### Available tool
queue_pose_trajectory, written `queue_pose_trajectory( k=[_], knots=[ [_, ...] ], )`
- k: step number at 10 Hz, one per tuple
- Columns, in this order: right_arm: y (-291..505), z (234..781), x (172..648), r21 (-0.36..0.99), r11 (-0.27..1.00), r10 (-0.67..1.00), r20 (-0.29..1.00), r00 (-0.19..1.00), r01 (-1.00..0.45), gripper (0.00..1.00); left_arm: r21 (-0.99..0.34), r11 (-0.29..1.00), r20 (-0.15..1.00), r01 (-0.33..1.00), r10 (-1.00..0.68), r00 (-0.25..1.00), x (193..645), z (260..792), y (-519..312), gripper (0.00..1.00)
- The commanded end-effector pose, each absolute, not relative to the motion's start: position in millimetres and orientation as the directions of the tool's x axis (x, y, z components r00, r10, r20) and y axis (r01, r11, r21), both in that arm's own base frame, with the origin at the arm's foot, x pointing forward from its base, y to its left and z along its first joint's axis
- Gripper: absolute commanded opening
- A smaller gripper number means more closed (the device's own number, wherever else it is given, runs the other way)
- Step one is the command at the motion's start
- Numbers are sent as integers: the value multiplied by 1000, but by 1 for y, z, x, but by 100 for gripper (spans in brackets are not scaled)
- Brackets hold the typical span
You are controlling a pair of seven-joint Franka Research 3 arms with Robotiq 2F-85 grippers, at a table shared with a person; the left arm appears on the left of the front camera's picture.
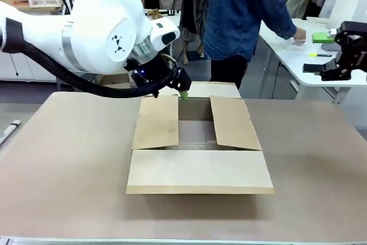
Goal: Pack the gift set into the box.
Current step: Place both hands on the side flaps of the Package Box and spread them outward.
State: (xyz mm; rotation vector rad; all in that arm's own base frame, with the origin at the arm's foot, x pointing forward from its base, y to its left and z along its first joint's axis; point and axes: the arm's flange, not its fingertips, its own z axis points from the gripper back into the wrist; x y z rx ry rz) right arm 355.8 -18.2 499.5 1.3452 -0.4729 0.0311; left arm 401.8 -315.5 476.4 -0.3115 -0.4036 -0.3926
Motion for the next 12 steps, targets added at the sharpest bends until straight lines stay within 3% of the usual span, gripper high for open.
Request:
queue_pose_trajectory(
  k=[1, 2, 4, 6, 8, 12],
  knots=[
    [-16, 500, 359, 920, 223, -255, 375, 891, -323, 100, -200, 885, 435, 421, -305, 847, 401, 475, -314, 100],
    [-16, 500, 359, 920, 223, -255, 375, 891, -323, 100, -41, 951, 420, 305, -261, 869, 390, 468, -339, 100],
    [-16, 500, 359, 920, 223, -255, 375, 891, -323, 100, 55, 943, 469, 327, -314, 825, 363, 470, -382, 100],
    [-16, 500, 359, 920, 223, -255, 375, 891, -323, 100, 100, 944, 464, 313, -323, 825, 359, 461, -401, 100],
    [-16, 500, 359, 920, 223, -255, 375, 891, -323, 100, 229, 954, 450, 194, -280, 848, 367, 438, -411, 100],
    [-16, 500, 359, 920, 223, -255, 375, 891, -323, 100, 287, 946, 396, 149, -259, 881, 376, 397, -419, 100]
  ],
)
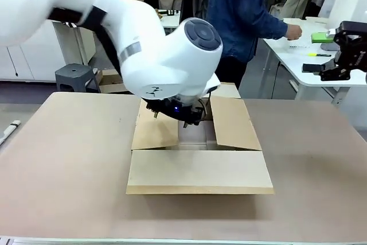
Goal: Pack the gift set into the box.
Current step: Place both hands on the side flaps of the Package Box and spread them outward.
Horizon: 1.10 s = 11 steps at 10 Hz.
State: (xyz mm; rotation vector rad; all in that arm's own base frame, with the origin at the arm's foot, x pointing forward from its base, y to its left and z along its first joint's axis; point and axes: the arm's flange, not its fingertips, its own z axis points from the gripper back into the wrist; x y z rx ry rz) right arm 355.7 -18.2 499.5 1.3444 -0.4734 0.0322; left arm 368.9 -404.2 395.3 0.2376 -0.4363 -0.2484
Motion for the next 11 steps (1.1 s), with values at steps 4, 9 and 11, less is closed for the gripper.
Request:
queue_pose_trajectory(
  k=[4, 9, 11],
  knots=[
    [-16, 500, 359, 920, 223, -255, 375, 891, -323, 100, 394, 917, 415, 62, -237, 878, 379, 391, -417, 100],
    [-16, 500, 359, 920, 223, -255, 375, 891, -323, 100, 490, 870, 378, 51, -265, 887, 380, 394, -407, 100],
    [-16, 500, 359, 920, 223, -255, 375, 891, -323, 100, 481, 876, 418, 24, -253, 873, 374, 408, -399, 100]
  ],
)
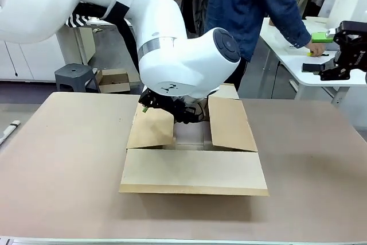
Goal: Pack the gift set into the box.
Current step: Place both hands on the side flaps of the Package Box and spread them outward.
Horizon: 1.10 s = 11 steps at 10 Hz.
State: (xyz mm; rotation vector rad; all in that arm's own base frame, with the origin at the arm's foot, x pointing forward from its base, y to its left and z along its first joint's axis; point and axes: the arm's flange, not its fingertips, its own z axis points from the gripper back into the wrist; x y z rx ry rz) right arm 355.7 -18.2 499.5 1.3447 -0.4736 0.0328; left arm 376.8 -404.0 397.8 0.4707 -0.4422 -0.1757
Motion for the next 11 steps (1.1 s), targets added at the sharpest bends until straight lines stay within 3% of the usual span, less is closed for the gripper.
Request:
queue_pose_trajectory(
  k=[1, 7, 11],
  knots=[
    [-16, 500, 359, 920, 223, -255, 375, 891, -323, 100, 471, 882, 431, 14, -243, 869, 372, 413, -394, 100],
    [-16, 500, 359, 920, 223, -255, 375, 891, -323, 100, 332, 942, 497, -49, -130, 858, 370, 453, -331, 100],
    [-16, 500, 359, 920, 223, -255, 375, 891, -323, 100, 144, 987, 487, 69, -132, 863, 368, 476, -271, 100]
  ],
)
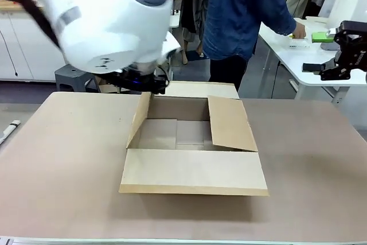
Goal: Pack the gift set into the box.
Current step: Place both hands on the side flaps of the Package Box and spread them outward.
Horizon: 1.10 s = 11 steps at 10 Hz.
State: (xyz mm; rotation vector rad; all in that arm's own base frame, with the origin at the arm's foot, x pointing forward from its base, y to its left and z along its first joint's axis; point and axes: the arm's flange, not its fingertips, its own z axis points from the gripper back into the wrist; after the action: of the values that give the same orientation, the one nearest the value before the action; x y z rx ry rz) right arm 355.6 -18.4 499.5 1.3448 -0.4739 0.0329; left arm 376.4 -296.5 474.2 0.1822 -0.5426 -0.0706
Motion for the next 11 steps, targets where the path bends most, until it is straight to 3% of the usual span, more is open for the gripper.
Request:
queue_pose_trajectory(
  k=[1, 4, 5, 8, 10, 11],
  knots=[
    [-16, 500, 359, 920, 223, -255, 375, 891, -323, 100, 82, 987, 467, 139, -161, 870, 371, 478, -257, 100],
    [-16, 500, 359, 920, 223, -255, 375, 891, -323, 100, -54, 979, 442, 195, -152, 884, 386, 473, -211, 100],
    [-16, 500, 359, 920, 223, -255, 375, 891, -323, 100, -42, 992, 427, 117, -89, 900, 391, 468, -193, 100],
    [-16, 500, 359, 920, 223, -255, 375, 891, -323, 100, -159, 984, 408, 75, -4, 913, 394, 454, -131, 100],
    [-16, 500, 359, 920, 223, -255, 375, 891, -323, 100, -253, 958, 446, 137, -10, 895, 391, 437, -106, 100],
    [-16, 500, 359, 920, 223, -255, 375, 891, -323, 100, -146, 988, 396, 57, 6, 918, 402, 452, -131, 100]
  ],
)
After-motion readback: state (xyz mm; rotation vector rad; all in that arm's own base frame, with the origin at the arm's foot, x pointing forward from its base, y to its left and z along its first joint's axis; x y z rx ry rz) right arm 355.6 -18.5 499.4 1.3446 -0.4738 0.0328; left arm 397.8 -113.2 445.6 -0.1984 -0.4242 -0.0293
